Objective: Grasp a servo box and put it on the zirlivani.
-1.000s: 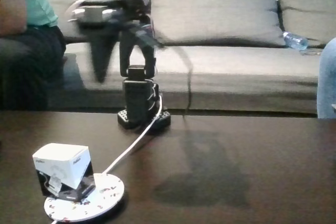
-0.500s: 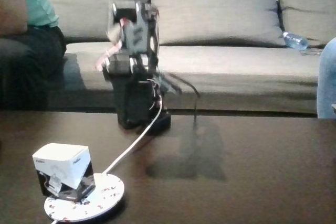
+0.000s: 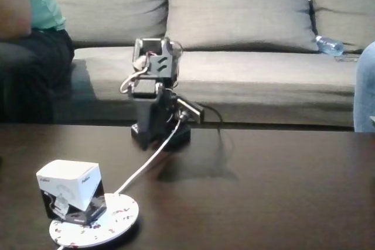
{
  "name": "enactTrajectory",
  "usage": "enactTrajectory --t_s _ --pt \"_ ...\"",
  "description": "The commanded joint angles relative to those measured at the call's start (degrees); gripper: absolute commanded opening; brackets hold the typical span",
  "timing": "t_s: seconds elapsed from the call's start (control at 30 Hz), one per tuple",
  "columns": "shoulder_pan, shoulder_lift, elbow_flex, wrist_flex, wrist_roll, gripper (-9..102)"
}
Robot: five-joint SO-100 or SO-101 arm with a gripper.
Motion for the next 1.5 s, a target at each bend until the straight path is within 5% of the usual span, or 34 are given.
enactTrajectory --t_s 0.0,0.3,1.47 --pt "-1.05 1.58 0.7 3.6 -0.53 0" --pt "-1.23 1.93 0.26 9.84 0.0 0" --pt "-1.23 2.02 0.44 9.4 0.0 0"
